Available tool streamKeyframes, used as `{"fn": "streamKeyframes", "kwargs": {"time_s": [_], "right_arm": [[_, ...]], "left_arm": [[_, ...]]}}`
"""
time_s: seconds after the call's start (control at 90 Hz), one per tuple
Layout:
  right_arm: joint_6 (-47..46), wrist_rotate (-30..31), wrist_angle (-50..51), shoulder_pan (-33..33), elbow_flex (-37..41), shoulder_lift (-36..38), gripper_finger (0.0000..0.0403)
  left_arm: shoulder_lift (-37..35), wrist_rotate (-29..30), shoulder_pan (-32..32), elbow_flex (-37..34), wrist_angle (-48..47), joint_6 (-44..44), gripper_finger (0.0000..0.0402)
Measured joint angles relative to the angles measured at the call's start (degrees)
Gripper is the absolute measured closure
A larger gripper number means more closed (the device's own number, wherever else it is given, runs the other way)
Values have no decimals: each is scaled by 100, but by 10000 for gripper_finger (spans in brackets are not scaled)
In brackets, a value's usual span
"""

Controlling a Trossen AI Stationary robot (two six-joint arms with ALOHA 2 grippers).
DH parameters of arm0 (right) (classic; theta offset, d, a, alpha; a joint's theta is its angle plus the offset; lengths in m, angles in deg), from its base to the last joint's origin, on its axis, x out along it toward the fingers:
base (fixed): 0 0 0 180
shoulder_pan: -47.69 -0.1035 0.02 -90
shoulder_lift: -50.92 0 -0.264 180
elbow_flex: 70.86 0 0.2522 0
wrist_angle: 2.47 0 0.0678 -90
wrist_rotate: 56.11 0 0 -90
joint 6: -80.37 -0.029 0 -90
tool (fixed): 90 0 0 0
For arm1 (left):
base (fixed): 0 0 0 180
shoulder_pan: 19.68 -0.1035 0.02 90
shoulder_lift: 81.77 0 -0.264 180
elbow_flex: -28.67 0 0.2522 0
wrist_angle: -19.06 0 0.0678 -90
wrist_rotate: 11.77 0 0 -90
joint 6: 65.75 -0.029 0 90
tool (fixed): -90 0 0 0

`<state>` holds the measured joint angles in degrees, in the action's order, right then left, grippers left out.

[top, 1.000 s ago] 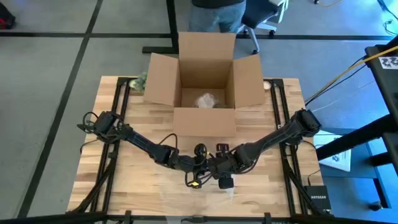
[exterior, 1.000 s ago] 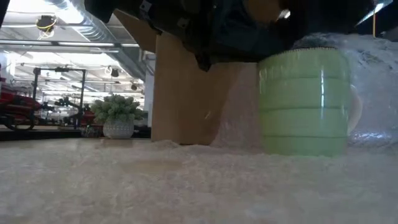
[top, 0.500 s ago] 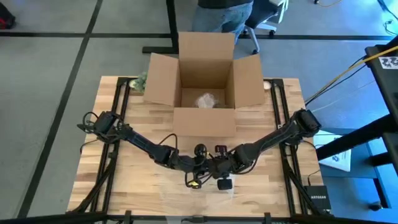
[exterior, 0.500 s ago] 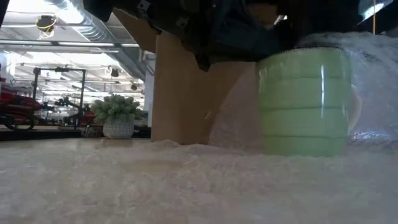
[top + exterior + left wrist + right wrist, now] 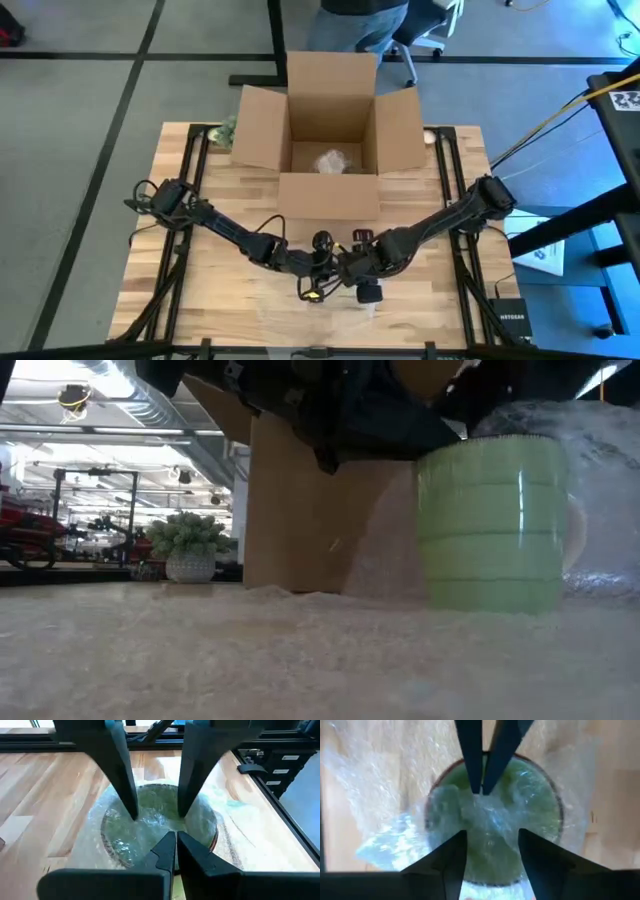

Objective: Wrap mug
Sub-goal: Wrap the green mug with bubble wrap

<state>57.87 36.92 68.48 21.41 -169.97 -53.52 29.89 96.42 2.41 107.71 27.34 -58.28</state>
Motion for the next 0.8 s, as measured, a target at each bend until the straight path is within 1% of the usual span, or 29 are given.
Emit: {"fn": "streamKeyframes", "kwargs": {"time_s": [0.244,0.3,0.444,0.511,0.589,0.711,0.8], "right_arm": [[45,34,-169,2,-117,6,237],[48,35,-305,2,-38,6,237],[82,66,-1065,7,392,-31,242],[87,101,-1353,7,645,-34,255],[4,104,-1545,8,878,-61,280],[-131,111,-1613,13,1047,-57,325],[-153,69,-1372,17,934,-61,348]], "left_arm": [[0,0,0,0,-7,2,402],[0,2,0,0,-7,2,402],[0,3,0,0,-11,1,402],[0,4,0,0,-11,2,402],[0,-3,0,0,-1,2,402],[0,-2,0,2,4,2,402],[0,2,0,2,2,2,402]]}}
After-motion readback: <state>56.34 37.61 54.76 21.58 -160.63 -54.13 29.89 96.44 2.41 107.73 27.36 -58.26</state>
